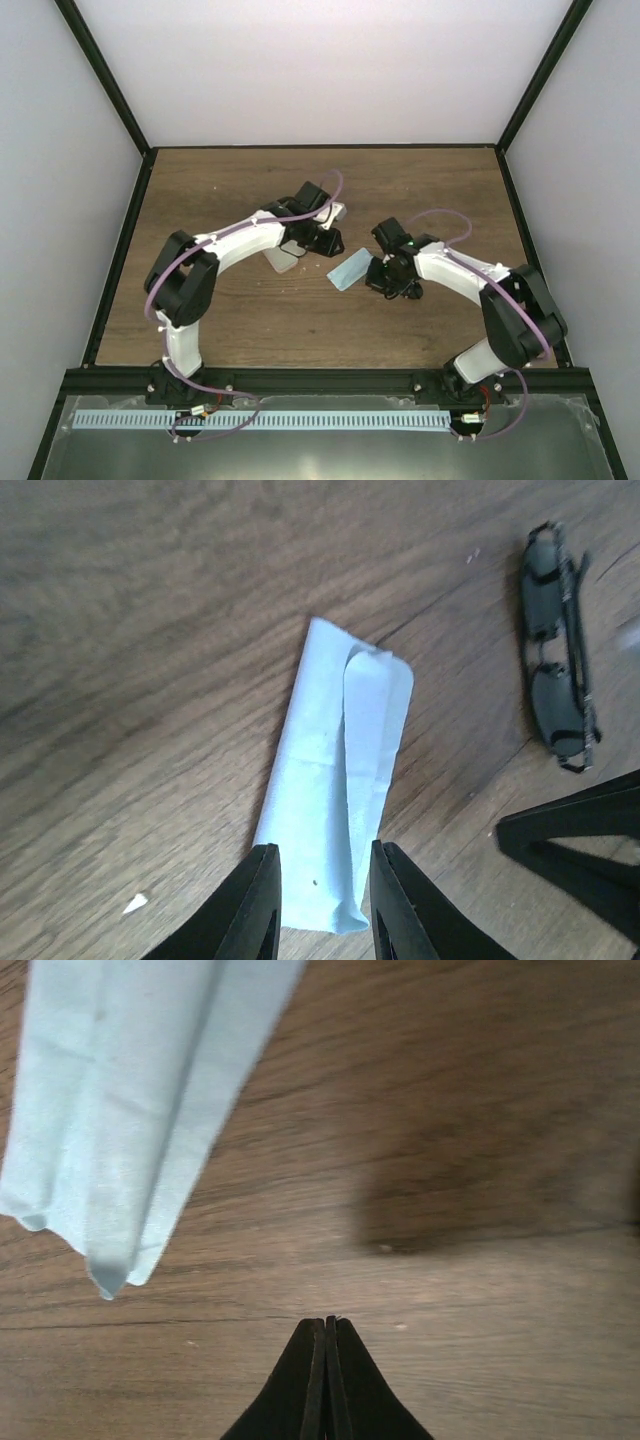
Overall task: Organize the sunglasses
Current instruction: Adjust the glasses cleaning cloth at the center of the board.
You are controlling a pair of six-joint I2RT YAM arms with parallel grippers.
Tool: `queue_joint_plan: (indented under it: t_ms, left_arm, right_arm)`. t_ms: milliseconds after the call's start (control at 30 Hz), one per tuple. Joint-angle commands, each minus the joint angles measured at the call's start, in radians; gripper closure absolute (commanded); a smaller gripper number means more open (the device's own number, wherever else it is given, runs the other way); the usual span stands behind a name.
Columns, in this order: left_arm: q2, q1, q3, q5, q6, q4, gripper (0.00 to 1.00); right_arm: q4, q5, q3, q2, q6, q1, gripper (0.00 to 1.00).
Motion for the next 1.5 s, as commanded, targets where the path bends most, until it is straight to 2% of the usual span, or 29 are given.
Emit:
queue_joint_plan:
  t_ms: [0,167,333,1167,1333,1467]
  left_arm:
    - [0.077,-0.033,0.031,0.016,-0.006,-0.018,0.72]
    - [0.123,-0.061,0.059,0.007,-0.013,-0.026,0.72]
    - [0.155,-0.087,0.06,0.002,-0.027,-0.027,0.72]
    - [0.206,-0.174,0.113,0.069,-0.025,-0.045,0.71]
    - [0.173,-0.178,0.088,0.059,-0.009,-0.035,0.71]
    - [0.065,-0.166,0.065,-0.028,-0.003,-0.008,0.7]
  right_arm:
    - [0.056,-0.074,-0.07,-0.104,0.026,-0.079,0.99]
    - [0.08,-0.136,-0.169,-0.203,0.003,-0.202,0.99]
    - [0.081,-0.159,-0.204,-0.235,-0.027,-0.256,0.99]
    - [0.078,-0.159,-0.208,-0.21,-0.079,-0.27,0.99]
    - [0.07,-0.147,-0.18,-0.206,-0.079,-0.27,0.99]
    - [0.059,-0.127,-0.145,-0.206,-0.085,-0.268,0.99]
